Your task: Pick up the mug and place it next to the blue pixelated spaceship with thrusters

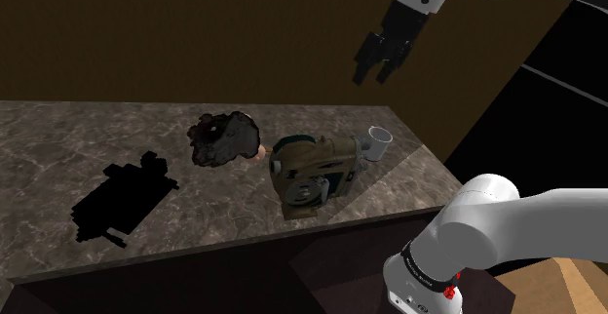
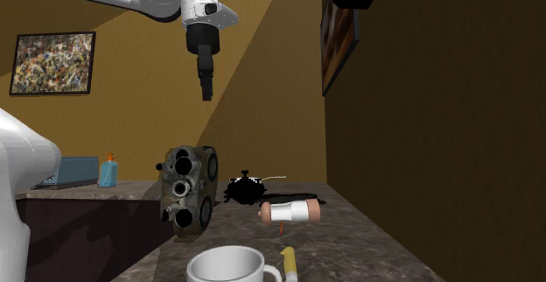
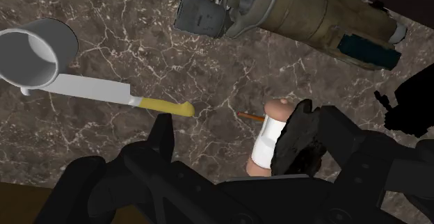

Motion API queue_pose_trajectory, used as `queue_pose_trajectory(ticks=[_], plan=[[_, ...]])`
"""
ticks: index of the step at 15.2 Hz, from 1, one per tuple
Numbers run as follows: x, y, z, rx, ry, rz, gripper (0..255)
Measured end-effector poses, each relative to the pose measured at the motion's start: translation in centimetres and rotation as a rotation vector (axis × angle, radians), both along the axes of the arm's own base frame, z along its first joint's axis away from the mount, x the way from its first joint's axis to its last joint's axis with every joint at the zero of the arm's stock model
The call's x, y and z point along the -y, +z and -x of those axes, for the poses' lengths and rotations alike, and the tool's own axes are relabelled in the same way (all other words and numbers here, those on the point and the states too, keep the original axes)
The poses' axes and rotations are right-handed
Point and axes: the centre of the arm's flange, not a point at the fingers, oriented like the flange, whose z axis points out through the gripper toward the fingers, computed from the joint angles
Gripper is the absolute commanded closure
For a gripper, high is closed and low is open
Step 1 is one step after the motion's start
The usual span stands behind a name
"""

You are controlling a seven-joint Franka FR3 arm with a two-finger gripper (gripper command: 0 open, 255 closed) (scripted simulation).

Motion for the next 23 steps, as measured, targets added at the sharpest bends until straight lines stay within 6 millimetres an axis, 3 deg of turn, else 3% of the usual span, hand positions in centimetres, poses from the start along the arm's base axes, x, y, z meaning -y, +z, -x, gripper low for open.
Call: queue_pose_trajectory(ticks=[2,5,23], plan=[[0.2,-0.5,0.0,-0.004,0.001,0.003,0],[1.7,-3.4,-0.7,-0.024,0.004,0.021,0],[15.4,-21.0,-3.8,-0.164,0.033,0.144,0]])
